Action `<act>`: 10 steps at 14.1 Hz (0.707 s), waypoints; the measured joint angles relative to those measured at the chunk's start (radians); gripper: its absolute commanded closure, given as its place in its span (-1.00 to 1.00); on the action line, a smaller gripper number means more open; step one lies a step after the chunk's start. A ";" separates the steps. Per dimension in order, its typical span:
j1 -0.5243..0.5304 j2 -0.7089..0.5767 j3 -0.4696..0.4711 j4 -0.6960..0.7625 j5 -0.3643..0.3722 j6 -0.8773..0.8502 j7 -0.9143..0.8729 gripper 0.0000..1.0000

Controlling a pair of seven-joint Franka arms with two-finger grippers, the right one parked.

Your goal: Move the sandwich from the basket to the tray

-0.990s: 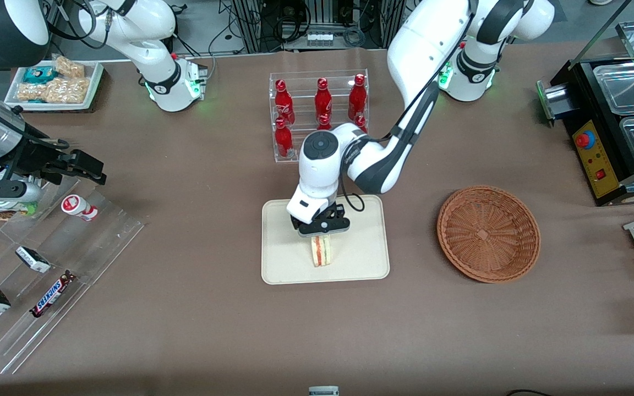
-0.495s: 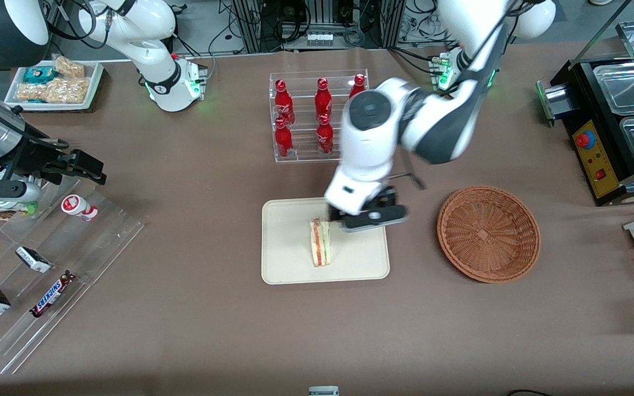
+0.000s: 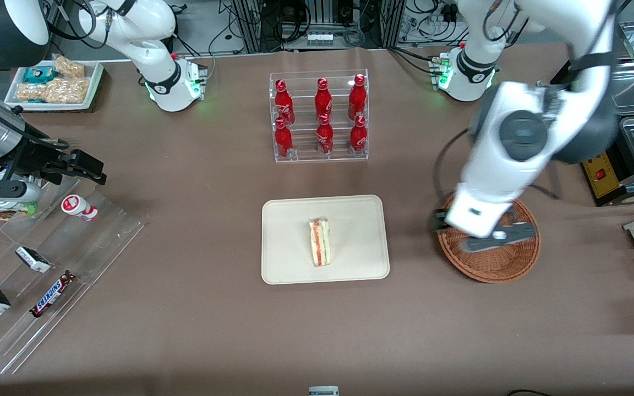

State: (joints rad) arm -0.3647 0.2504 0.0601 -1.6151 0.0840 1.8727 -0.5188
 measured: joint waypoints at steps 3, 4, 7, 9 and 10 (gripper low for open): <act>0.104 -0.123 0.001 -0.113 -0.009 -0.028 0.165 -1.00; 0.130 -0.153 0.001 -0.133 -0.010 -0.047 0.217 -1.00; 0.189 -0.209 0.001 -0.153 -0.013 -0.105 0.368 -1.00; 0.209 -0.236 0.000 -0.155 -0.015 -0.157 0.465 -1.00; 0.224 -0.251 -0.002 -0.154 -0.025 -0.180 0.519 -1.00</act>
State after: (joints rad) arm -0.1409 -0.0008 0.0576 -1.7692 0.0594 1.6929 0.0003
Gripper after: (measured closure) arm 0.000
